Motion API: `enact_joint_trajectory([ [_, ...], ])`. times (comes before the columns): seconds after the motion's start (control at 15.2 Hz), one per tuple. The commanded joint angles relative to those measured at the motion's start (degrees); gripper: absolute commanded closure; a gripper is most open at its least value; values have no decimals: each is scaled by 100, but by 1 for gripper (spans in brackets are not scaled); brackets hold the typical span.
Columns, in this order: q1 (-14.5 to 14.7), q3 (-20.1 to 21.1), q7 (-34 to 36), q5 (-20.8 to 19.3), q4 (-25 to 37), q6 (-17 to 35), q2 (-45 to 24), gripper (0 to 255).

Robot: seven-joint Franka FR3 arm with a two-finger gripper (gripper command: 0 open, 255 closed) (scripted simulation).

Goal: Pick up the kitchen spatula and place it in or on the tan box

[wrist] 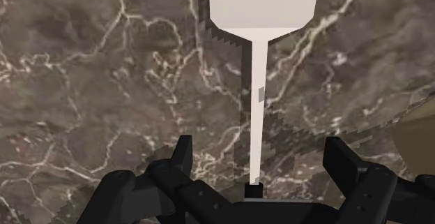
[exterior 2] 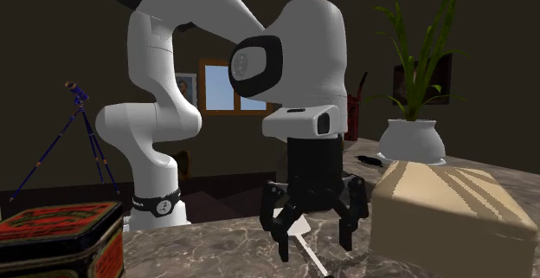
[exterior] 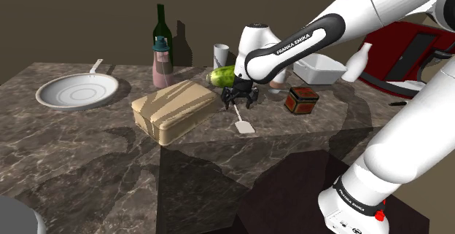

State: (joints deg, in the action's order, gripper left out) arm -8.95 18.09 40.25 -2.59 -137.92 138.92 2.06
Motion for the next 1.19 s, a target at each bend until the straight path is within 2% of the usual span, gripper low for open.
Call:
enact_joint_trajectory([
  [0.0, 0, 0, 1, -1, 0, 3, -2, 0],
  [0.07, 0, 0, 1, -1, 0, 3, -2, 0],
  [0.13, 0, 0, 1, -1, -1, 3, -2, 255],
  [0.73, 0, 0, 1, -1, 0, 3, -2, 255],
  [1.12, 12, -15, -130, 160, 173, -477, 323, 255],
])
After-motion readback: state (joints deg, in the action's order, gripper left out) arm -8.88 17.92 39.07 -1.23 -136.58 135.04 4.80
